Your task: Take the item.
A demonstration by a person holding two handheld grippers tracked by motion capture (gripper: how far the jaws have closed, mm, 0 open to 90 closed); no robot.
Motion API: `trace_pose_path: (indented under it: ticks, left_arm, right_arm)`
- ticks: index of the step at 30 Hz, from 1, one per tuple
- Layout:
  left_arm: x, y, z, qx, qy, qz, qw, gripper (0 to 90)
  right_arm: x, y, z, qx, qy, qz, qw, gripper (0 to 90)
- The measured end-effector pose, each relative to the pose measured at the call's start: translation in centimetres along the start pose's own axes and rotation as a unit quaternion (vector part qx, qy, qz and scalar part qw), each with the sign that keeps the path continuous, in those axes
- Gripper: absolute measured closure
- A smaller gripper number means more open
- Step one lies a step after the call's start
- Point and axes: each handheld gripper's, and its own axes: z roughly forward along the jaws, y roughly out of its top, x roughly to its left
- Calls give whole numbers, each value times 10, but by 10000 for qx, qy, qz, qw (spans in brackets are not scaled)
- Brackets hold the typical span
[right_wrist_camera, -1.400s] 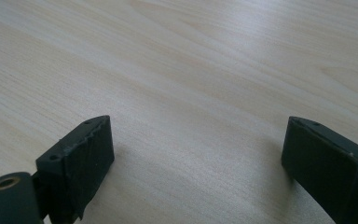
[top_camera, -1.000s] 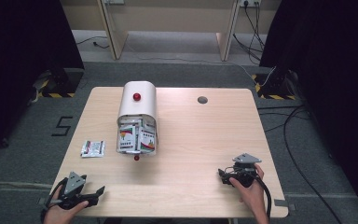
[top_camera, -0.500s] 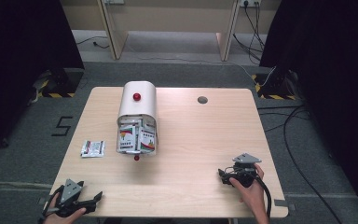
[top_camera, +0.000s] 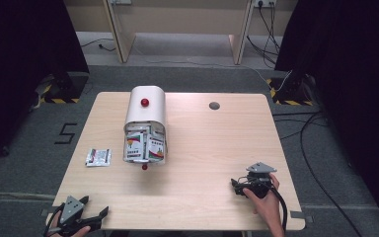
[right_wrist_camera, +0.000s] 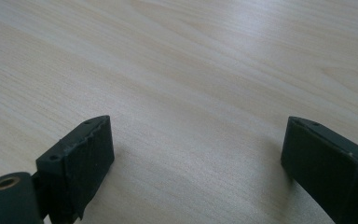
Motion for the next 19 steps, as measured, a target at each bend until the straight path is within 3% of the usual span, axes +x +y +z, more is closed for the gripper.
trace_pose_path:
  ticks: [19]
  left_arm:
    - [1, -1, 1, -52, -13, 7, 10000, 136]
  right_arm:
    - [0, 0, 0, 0, -2, -2, 10000, 103]
